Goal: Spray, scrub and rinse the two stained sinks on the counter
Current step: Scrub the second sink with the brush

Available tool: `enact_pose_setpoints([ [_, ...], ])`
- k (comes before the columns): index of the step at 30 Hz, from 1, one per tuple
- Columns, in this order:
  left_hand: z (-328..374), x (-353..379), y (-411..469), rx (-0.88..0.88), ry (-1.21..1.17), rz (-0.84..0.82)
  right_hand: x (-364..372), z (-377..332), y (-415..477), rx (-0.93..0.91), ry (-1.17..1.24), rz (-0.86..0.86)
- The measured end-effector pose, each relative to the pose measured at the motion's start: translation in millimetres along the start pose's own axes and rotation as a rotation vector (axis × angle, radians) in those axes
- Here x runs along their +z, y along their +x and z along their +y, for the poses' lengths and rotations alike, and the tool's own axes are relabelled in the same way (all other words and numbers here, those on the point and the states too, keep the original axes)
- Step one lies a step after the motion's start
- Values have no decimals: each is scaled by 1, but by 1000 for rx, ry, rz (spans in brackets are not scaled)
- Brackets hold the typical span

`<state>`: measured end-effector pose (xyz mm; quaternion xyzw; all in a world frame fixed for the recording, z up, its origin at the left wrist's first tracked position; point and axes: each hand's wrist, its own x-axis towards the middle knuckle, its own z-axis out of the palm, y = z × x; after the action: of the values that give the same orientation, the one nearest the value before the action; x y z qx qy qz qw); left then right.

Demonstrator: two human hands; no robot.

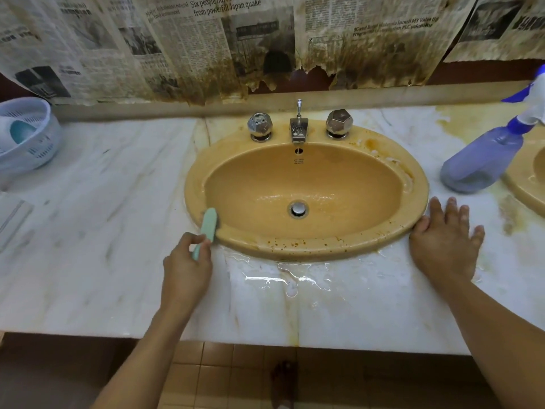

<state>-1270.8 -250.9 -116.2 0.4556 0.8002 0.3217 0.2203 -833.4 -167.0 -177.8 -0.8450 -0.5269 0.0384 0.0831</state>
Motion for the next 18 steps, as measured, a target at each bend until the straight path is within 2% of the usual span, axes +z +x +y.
enact_pose_setpoints([
  [4,6,19,-41,109,4,-149,1,0,1,-7,4,13],
  [8,-3,2,-3,-10,-66,52,2,1,0,-14,2,11],
  [10,-3,2,-1,5,-50,3,1,1,1,-9,-6,4],
  [13,-4,11,-27,132,57,-150,0,0,1,-1,-2,-6],
  [17,-1,7,-15,12,-54,13,-1,0,0,-4,10,-21],
  [18,3,10,-20,38,-58,-2,-2,-1,0,-4,15,-25],
])
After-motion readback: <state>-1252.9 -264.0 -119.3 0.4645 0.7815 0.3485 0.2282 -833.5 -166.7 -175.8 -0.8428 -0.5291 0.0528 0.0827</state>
